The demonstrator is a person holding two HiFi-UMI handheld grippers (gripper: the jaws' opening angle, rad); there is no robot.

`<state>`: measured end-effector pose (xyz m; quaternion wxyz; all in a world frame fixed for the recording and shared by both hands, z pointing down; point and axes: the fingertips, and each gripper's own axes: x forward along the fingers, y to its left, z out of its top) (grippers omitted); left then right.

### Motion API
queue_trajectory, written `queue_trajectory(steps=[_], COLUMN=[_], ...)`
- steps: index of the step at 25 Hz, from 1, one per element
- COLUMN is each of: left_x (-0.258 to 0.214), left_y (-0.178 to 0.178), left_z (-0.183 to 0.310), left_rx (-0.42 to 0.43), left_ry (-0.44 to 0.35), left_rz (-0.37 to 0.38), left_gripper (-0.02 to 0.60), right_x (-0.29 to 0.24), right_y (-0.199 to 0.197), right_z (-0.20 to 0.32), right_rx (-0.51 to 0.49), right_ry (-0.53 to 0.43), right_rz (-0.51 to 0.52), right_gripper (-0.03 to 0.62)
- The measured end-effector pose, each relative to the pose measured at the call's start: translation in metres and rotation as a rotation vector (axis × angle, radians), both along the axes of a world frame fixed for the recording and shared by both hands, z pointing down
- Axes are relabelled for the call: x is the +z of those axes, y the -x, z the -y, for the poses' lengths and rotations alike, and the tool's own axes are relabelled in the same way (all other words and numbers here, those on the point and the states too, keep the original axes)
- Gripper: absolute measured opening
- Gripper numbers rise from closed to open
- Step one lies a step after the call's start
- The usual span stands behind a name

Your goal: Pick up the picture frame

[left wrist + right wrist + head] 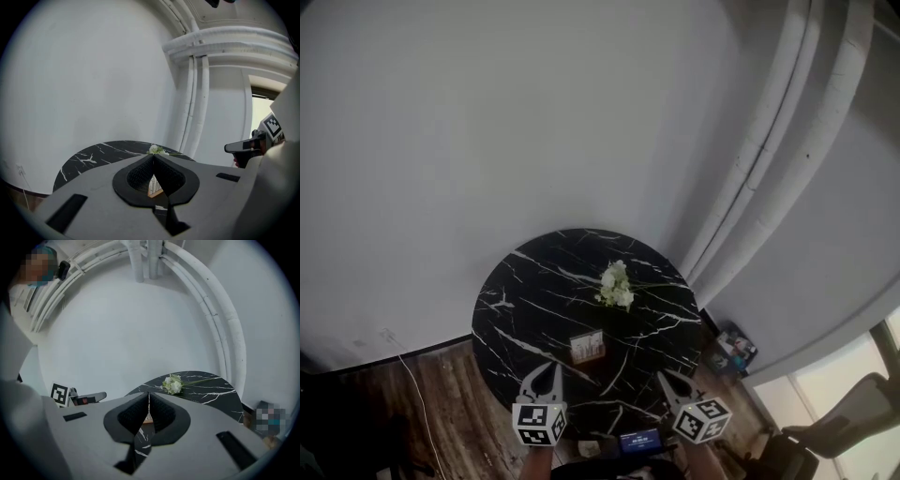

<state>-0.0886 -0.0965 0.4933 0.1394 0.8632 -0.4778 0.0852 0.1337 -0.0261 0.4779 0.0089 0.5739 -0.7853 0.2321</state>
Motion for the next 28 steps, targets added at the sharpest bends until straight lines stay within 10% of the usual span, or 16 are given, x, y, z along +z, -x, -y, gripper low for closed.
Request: queue_trajectory(steps=[28], left_x=[0.025], left_y=[-0.014], left_z=[0.021], left_rx=[0.022], left_ry=[0.063], left_rz=[0.061], left_gripper=[0.014], right_x=[0.038], right_y=[0.011], right_z=[0.045], right_rx=[-0.128], right_ry=[0.077], right_rz=[-0.108], right_gripper=[0.018])
